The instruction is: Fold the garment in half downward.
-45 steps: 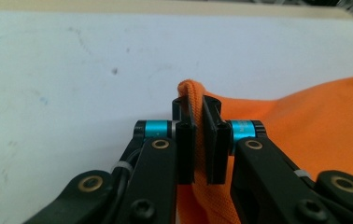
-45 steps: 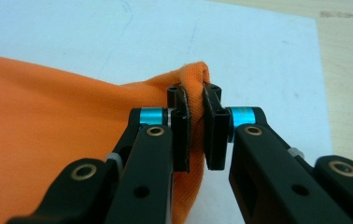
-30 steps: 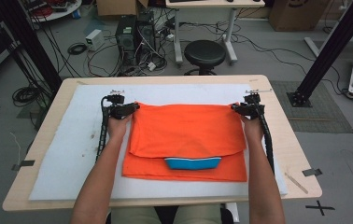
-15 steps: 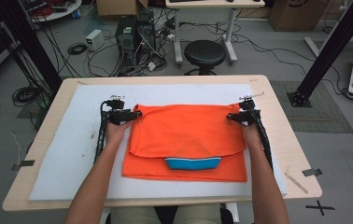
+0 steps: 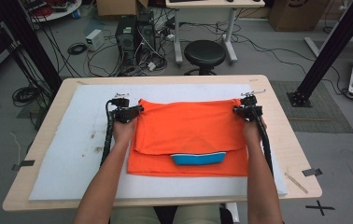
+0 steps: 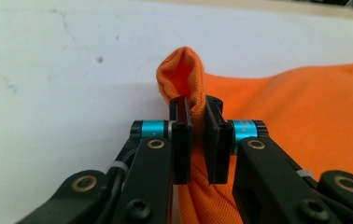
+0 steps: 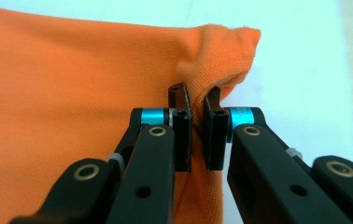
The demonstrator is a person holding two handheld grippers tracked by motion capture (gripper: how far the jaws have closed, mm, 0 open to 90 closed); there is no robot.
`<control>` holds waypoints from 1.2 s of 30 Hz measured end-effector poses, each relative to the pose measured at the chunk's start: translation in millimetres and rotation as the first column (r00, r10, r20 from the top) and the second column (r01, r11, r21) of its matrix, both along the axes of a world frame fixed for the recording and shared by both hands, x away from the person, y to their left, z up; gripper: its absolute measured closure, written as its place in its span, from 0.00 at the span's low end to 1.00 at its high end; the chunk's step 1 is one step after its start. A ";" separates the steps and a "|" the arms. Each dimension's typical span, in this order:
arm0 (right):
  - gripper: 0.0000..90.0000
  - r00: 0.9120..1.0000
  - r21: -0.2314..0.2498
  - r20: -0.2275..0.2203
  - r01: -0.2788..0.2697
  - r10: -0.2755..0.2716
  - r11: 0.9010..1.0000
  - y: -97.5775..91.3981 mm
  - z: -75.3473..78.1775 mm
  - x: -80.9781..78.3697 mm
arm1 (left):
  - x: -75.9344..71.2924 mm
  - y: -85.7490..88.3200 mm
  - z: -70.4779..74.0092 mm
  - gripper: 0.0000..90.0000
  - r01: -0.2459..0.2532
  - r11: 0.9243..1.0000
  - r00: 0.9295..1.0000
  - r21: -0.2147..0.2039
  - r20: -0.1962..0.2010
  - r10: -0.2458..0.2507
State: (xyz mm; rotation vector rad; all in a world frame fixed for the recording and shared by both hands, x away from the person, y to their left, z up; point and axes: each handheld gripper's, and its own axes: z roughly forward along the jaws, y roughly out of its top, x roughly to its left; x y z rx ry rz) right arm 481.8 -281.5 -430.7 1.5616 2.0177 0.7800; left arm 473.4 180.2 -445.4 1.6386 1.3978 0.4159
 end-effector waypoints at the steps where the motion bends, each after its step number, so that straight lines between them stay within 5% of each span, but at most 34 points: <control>1: 0.95 1.000 0.001 0.012 0.008 -0.008 1.000 -1.1 1.6 1.6 | 1.1 -0.5 -1.0 0.92 -0.003 1.000 1.000 -0.008 0.004 0.003; 7: 0.91 1.000 0.029 0.013 0.021 -0.022 0.999 -3.2 -1.3 8.5 | 4.6 0.5 -7.2 0.84 -0.003 1.000 1.000 0.006 -0.007 0.003; 11: 0.62 0.999 0.051 0.009 0.034 -0.034 0.998 -4.6 -3.2 4.5 | 0.2 6.6 -3.4 0.59 -0.002 1.000 1.000 0.020 -0.014 0.002; 14: 0.56 0.999 0.029 0.034 0.022 -0.023 0.999 -5.4 0.6 -5.4 | -11.9 9.6 1.7 0.53 0.019 0.999 1.000 0.042 0.013 -0.020; 21: 0.55 0.999 0.035 0.050 -0.016 0.015 0.999 -8.4 6.4 -31.5 | -44.7 16.1 3.9 0.52 0.078 0.996 0.996 0.045 0.035 -0.080; 26: 0.55 0.997 0.087 0.071 -0.043 0.037 0.995 -11.2 7.9 -52.8 | -68.8 17.0 5.7 0.52 0.121 0.992 0.991 0.042 0.048 -0.123; 32: 0.60 0.993 0.096 0.097 -0.077 0.068 0.992 -12.4 5.9 -83.2 | -96.5 6.3 6.9 0.53 0.189 0.981 0.980 0.047 0.057 -0.192; 36: 0.62 0.991 0.075 0.107 -0.088 0.079 0.993 -14.8 5.3 -101.7 | -107.8 -2.1 1.7 0.54 0.229 0.971 0.973 0.063 0.028 -0.231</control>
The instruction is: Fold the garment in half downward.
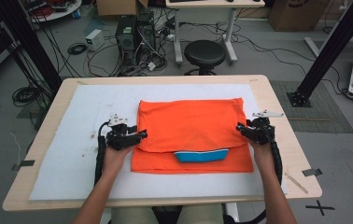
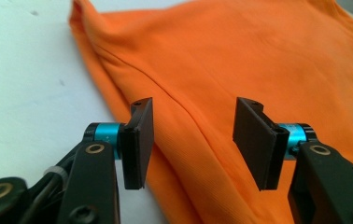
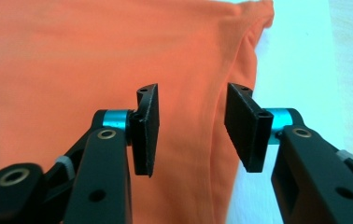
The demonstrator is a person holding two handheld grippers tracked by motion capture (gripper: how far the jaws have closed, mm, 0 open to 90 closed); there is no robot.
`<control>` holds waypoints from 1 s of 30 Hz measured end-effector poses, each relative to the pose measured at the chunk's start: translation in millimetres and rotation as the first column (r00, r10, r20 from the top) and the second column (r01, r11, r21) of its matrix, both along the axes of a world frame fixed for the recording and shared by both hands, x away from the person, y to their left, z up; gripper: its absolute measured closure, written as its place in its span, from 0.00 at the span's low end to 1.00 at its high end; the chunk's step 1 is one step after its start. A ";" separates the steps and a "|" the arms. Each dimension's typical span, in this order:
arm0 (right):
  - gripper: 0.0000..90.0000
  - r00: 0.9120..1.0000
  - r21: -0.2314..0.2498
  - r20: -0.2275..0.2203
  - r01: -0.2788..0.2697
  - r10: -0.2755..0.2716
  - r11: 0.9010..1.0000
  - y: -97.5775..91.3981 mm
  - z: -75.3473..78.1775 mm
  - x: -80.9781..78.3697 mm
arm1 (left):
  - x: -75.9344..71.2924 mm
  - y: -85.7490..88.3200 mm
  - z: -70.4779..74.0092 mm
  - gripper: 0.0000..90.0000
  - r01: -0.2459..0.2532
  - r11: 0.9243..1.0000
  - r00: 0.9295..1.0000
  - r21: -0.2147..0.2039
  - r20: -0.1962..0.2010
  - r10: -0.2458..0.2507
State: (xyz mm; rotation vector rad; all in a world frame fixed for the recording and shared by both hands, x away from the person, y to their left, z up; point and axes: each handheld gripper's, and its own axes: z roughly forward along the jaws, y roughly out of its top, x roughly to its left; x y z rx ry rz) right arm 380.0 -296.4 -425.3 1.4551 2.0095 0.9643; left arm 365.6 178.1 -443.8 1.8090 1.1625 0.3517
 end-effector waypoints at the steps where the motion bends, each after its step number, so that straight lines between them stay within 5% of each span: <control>1: 0.62 1.000 -0.003 0.003 -0.004 0.004 1.000 -1.6 -1.0 -3.5 | -1.7 -1.9 -2.1 0.55 0.010 1.000 1.000 0.006 -0.010 -0.010; 7: 0.62 1.000 0.011 0.000 -0.011 0.011 1.000 -5.7 -7.4 -20.9 | -9.8 -8.7 -8.1 0.57 0.030 0.998 0.999 0.053 -0.033 -0.029; 12: 0.62 1.000 0.000 0.001 -0.015 0.015 1.000 -6.2 -7.8 -27.9 | -14.3 -17.8 -10.3 0.65 0.032 0.988 0.999 0.150 -0.003 -0.032; 17: 0.66 1.000 -0.011 -0.003 0.000 0.000 1.000 -8.3 -6.7 -29.4 | -20.1 -27.3 -9.5 0.90 0.025 0.973 0.998 0.229 0.050 -0.037; 22: 0.71 1.000 -0.050 -0.020 -0.023 0.022 0.998 -4.0 -6.3 -31.3 | -19.4 -19.7 -8.9 0.93 0.012 0.986 0.999 0.169 0.042 -0.019; 30: 0.70 0.997 -0.134 -0.080 -0.033 0.023 0.990 6.3 -17.2 -25.8 | -19.3 -10.9 -5.7 0.94 0.004 0.991 0.999 0.130 0.044 -0.010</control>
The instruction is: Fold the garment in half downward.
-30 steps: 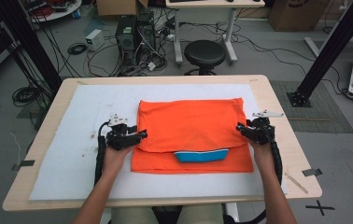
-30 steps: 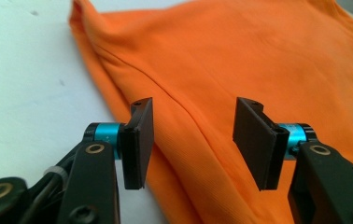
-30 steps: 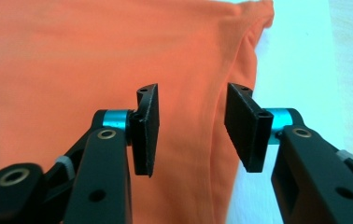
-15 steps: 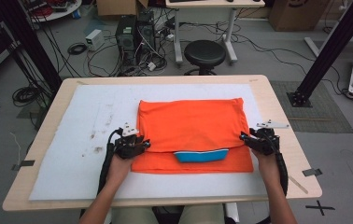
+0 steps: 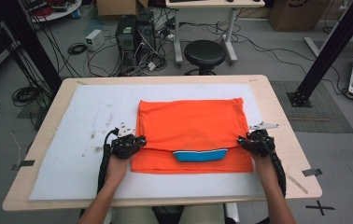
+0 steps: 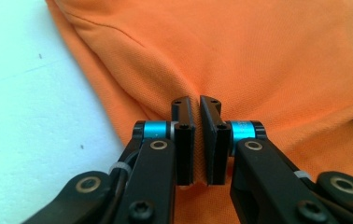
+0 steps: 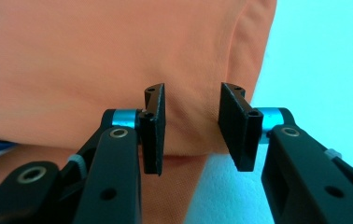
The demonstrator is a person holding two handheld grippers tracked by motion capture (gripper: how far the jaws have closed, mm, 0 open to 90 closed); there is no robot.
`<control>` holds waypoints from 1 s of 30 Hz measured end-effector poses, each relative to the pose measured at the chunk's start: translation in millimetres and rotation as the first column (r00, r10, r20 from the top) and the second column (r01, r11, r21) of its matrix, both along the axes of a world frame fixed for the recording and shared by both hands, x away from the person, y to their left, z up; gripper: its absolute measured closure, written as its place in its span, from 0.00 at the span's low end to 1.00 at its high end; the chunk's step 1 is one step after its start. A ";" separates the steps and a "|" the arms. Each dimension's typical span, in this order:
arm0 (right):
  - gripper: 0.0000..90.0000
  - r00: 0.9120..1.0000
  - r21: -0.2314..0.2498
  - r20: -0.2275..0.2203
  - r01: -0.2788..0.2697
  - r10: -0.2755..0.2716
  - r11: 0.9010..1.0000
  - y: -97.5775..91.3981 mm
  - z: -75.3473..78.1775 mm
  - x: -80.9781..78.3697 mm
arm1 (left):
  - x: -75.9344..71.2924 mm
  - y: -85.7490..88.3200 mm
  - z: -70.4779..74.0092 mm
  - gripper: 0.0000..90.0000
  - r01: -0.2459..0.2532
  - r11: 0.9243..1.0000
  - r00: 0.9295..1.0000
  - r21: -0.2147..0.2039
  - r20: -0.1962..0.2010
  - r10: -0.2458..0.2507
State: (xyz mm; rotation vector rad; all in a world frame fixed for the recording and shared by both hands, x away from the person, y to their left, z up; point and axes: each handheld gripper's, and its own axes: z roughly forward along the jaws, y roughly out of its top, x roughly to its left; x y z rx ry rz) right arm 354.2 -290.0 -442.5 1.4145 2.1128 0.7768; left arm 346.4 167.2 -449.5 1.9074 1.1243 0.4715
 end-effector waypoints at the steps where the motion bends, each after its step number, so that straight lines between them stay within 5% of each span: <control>1: 0.74 1.000 -0.010 0.004 0.001 -0.001 1.000 0.6 -0.5 0.4 | 0.1 0.8 0.5 0.94 0.000 1.000 1.000 -0.006 -0.001 0.000; 4: 0.99 1.000 -0.056 -0.004 -0.005 0.005 0.998 1.1 0.7 1.7 | -0.1 2.1 1.6 0.94 -0.003 1.000 1.000 -0.013 -0.001 0.003; 5: 1.00 1.000 -0.060 -0.017 -0.017 0.016 0.998 1.7 0.7 2.4 | -0.3 2.5 1.9 0.94 -0.001 1.000 1.000 -0.012 0.001 0.001; 8: 1.00 0.999 -0.112 -0.010 -0.039 0.038 0.993 6.9 1.4 1.8 | -1.5 3.8 2.8 0.94 0.000 1.000 1.000 -0.019 0.004 0.000; 10: 1.00 0.999 -0.091 0.005 -0.040 0.041 0.995 5.8 3.6 0.3 | -1.7 4.7 3.1 0.94 -0.003 1.000 1.000 -0.024 0.006 0.003; 13: 0.75 0.999 -0.050 0.049 -0.011 0.013 0.999 3.8 7.7 -2.7 | -1.6 5.0 3.2 0.94 -0.001 1.000 1.000 -0.029 0.007 0.001; 15: 0.72 1.000 -0.076 0.012 -0.006 0.006 0.997 4.0 3.7 1.3 | -1.5 4.7 2.9 0.94 0.001 1.000 1.000 -0.028 0.006 0.000; 21: 0.94 1.000 -0.124 0.007 -0.007 0.008 0.992 7.1 -1.1 4.4 | -0.9 6.0 1.2 0.94 0.001 0.999 1.000 -0.036 0.000 -0.001; 30: 0.96 0.999 -0.069 0.046 -0.022 0.025 0.997 12.6 17.8 -9.9 | -2.6 18.8 8.3 0.94 -0.005 0.997 1.000 -0.083 0.007 0.006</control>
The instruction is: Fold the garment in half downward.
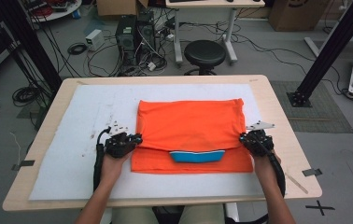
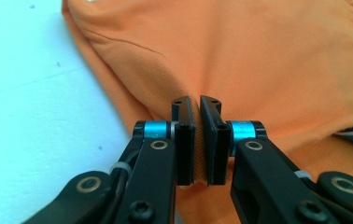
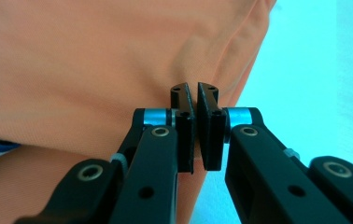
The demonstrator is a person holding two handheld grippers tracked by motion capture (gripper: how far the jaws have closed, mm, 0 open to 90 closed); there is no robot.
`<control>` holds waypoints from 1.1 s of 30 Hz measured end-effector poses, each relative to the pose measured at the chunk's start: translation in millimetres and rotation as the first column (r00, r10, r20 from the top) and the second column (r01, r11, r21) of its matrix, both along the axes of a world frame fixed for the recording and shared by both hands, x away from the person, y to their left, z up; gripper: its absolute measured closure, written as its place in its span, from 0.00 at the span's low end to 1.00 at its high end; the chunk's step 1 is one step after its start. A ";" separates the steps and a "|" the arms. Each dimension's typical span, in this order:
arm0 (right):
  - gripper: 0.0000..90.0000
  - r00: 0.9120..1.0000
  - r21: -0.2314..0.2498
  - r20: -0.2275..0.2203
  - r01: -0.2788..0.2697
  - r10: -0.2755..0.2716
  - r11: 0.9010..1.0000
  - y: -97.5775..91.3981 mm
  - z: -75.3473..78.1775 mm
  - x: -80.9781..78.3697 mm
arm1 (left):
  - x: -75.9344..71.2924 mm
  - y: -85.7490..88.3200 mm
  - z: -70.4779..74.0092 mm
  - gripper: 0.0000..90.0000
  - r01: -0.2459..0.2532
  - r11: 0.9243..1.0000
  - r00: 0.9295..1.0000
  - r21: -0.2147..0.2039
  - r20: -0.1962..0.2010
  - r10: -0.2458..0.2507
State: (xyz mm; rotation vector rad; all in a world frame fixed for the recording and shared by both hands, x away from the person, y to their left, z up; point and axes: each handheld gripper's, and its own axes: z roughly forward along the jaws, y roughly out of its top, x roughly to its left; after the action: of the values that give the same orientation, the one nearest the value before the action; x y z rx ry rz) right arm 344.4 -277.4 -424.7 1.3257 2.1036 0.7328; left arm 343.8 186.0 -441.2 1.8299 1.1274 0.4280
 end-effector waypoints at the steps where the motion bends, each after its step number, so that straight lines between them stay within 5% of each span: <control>1: 0.96 1.000 0.006 0.000 0.001 -0.001 1.000 0.9 3.8 -3.1 | -0.8 1.4 0.5 0.94 0.002 1.000 1.000 -0.004 -0.002 -0.002; 6: 0.96 1.000 0.023 -0.030 -0.004 0.005 1.000 -1.3 10.9 -12.8 | -4.5 5.8 -2.5 0.94 0.030 1.000 0.999 -0.008 -0.044 -0.031; 11: 0.89 0.994 0.067 -0.111 0.002 0.005 0.998 -5.5 -4.9 -10.1 | -3.8 10.5 -11.1 0.88 0.004 1.000 0.996 0.012 -0.088 -0.003; 13: 0.81 0.996 0.107 -0.092 0.010 0.000 0.994 -8.8 -7.8 -10.5 | -3.9 13.2 -12.4 0.70 -0.021 1.000 0.996 0.006 -0.089 0.021; 18: 0.71 0.999 0.141 0.012 0.048 -0.050 0.989 -16.8 0.6 -13.9 | -4.0 19.8 -11.4 0.55 -0.054 0.998 0.996 -0.032 -0.071 0.052; 25: 0.57 0.994 0.180 -0.068 0.101 -0.091 0.978 -24.1 -13.3 -0.4 | -4.4 20.2 -9.3 0.46 -0.067 0.996 0.996 -0.064 -0.055 0.063; 28: 0.59 0.990 0.191 -0.112 0.108 -0.087 0.976 -24.1 -21.5 3.8 | -3.1 19.8 -11.8 0.46 -0.069 0.996 0.995 -0.060 -0.078 0.064; 33: 0.70 0.991 0.232 -0.109 0.100 -0.076 0.968 -25.7 -24.3 1.3 | -1.8 13.4 -14.5 0.49 -0.054 0.998 0.993 -0.024 -0.111 0.051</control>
State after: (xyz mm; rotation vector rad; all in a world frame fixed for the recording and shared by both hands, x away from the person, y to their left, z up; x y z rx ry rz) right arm 345.6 -303.1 -448.9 1.6028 2.0672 0.9201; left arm 341.9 199.4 -455.6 1.8222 1.2532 0.3444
